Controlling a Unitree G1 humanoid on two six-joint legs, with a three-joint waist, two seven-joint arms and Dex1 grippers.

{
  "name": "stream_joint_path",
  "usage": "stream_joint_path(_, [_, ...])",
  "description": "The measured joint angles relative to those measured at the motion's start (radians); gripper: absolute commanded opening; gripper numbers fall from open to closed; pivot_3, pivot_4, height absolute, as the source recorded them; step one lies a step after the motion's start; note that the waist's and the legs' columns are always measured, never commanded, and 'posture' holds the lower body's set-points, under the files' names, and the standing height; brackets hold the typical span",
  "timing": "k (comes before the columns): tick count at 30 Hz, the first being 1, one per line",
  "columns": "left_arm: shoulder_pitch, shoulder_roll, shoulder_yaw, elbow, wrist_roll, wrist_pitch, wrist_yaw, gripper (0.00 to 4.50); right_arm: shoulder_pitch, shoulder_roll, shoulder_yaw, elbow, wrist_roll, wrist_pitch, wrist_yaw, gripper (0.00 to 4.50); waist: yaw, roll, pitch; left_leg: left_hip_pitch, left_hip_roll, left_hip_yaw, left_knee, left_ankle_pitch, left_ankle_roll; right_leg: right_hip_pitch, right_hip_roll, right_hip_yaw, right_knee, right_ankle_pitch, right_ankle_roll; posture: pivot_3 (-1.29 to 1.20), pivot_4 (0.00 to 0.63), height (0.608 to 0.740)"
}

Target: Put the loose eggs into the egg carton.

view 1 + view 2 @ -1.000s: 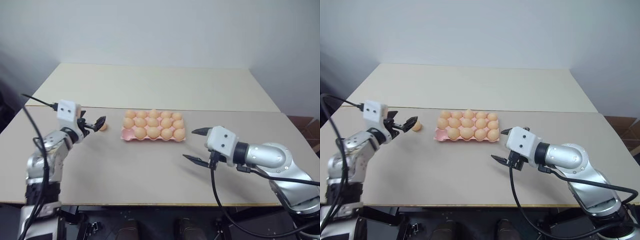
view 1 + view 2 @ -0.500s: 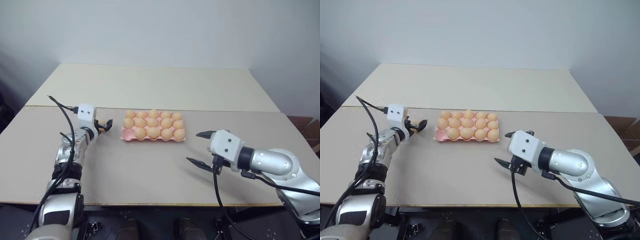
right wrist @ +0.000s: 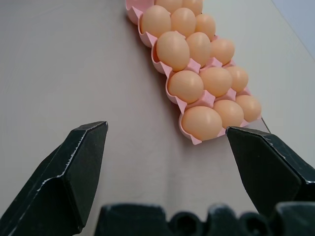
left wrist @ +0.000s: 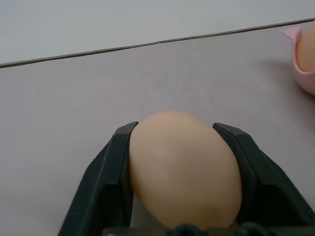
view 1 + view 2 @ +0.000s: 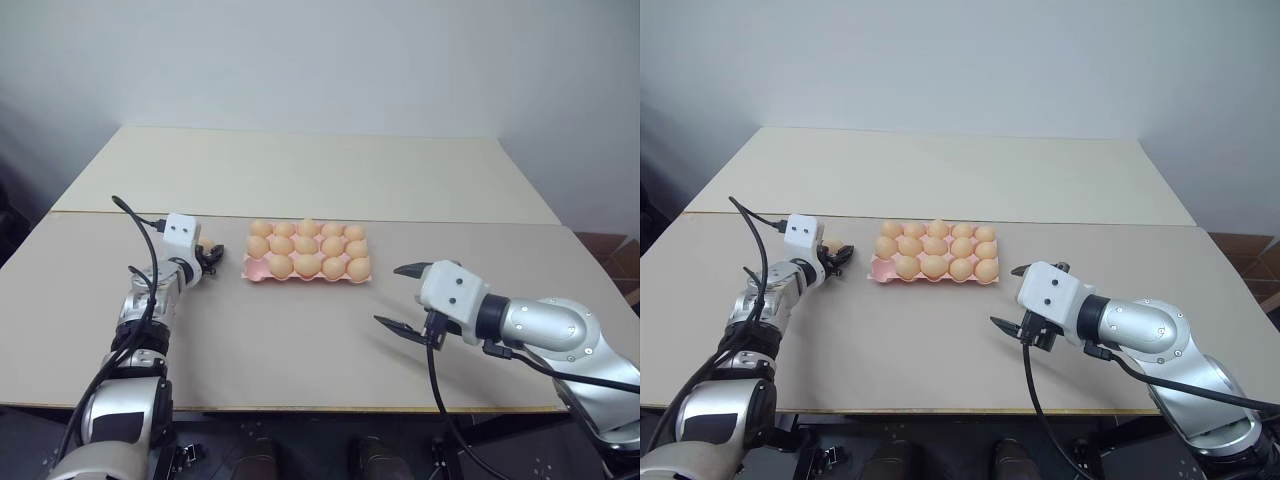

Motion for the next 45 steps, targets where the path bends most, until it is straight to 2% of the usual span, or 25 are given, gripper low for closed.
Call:
stream_joint_path(2, [0.028, -0.002, 0.001, -0.053, -0.005, 0.004, -0.005, 2.35, -0.001, 0.000, 0.000, 0.001, -0.001, 0.000, -0.001, 4.50, -0.001, 0.000, 0.000, 0.000, 0.000, 0.000, 0.000, 0.000, 0.000, 0.000, 0.000, 0.000, 0.000, 0.000, 0.000, 0.00, 0.150, 0.740])
stream_joint_path(5, [0.100, -0.012, 0.015, -0.232, -0.065, 0.030, -0.060, 2.35, -0.002, 0.001, 0.002, 0.000, -0.009, 0.000, -0.008, 4.50, 0.000, 0.000, 0.000, 0.000, 0.000, 0.000, 0.000, 0.000, 0.000, 0.000, 0.000, 0.000, 0.000, 0.000, 0.000, 0.00, 0.150, 0.740])
stream_joint_path(9, [0.222, 0.007, 0.014, -0.506, -0.184, 0.056, -0.235, 2.35, 0.002, 0.003, 0.004, -0.001, -0.017, 0.000, -0.021, 4.50, -0.001, 0.000, 0.000, 0.000, 0.000, 0.000, 0.000, 0.000, 0.000, 0.000, 0.000, 0.000, 0.000, 0.000, 0.000, 0.00, 0.150, 0.740])
stream_joint_path(11, [0.260, 0.029, 0.002, -0.573, -0.213, 0.071, -0.303, 2.35, 0.016, 0.003, 0.004, -0.001, -0.020, -0.001, -0.021, 4.50, -0.001, 0.000, 0.000, 0.001, 0.001, 0.000, 0.000, 0.000, 0.000, 0.000, 0.000, 0.000, 0.000, 0.000, -0.001, 0.00, 0.150, 0.740])
stream_joint_path(22, [0.204, 0.035, -0.063, -0.554, -0.213, 0.107, -0.398, 2.35, 0.035, 0.029, 0.014, -0.002, -0.050, -0.009, -0.053, 4.50, 0.001, 0.000, 0.000, 0.000, 0.000, 0.000, 0.000, 0.000, 0.000, 0.001, 0.000, 0.000, -0.001, 0.000, 0.000, 0.00, 0.150, 0.740])
stream_joint_path(25, [0.182, 0.037, -0.084, -0.509, -0.194, 0.107, -0.406, 3.13, 0.044, 0.040, 0.019, -0.007, -0.058, -0.009, -0.065, 4.50, 0.000, 0.000, 0.000, 0.001, 0.000, 0.000, 0.000, 0.000, 0.000, 0.001, 0.000, 0.000, -0.001, 0.000, 0.000, 0.00, 0.150, 0.740])
stream_joint_path(29, [0.177, 0.046, -0.086, -0.487, -0.189, 0.109, -0.420, 4.46, 0.051, 0.044, 0.019, -0.019, -0.060, -0.008, -0.072, 4.50, -0.002, 0.000, 0.000, 0.000, 0.000, 0.000, 0.000, 0.000, 0.000, 0.000, 0.000, 0.000, -0.001, 0.000, 0.000, 0.00, 0.150, 0.740])
stream_joint_path(37, [0.227, 0.098, -0.039, -0.568, -0.223, 0.110, -0.445, 4.46, 0.064, 0.044, 0.019, -0.020, -0.066, -0.007, -0.077, 4.50, -0.002, 0.000, 0.000, 0.000, 0.001, 0.000, 0.000, 0.000, 0.000, 0.000, 0.000, 0.000, -0.001, -0.001, -0.001, 0.00, 0.150, 0.740])
stream_joint_path(41, [0.328, 0.186, 0.002, -0.667, -0.255, 0.134, -0.483, 4.46, 0.064, 0.030, 0.013, -0.023, -0.063, -0.007, -0.061, 4.50, -0.006, 0.000, 0.000, 0.001, 0.002, 0.000, -0.001, 0.000, 0.000, -0.001, 0.001, 0.000, -0.001, -0.002, -0.003, 0.00, 0.150, 0.740])
stream_joint_path(45, [0.465, 0.286, 0.099, -0.777, -0.332, 0.195, -0.550, 4.46, 0.086, -0.042, -0.047, -0.024, -0.037, -0.020, 0.003, 4.50, -0.004, 0.001, 0.000, 0.000, 0.003, 0.001, -0.001, -0.001, 0.000, -0.002, 0.000, 0.000, -0.001, -0.004, -0.007, 0.00, 0.150, 0.740])
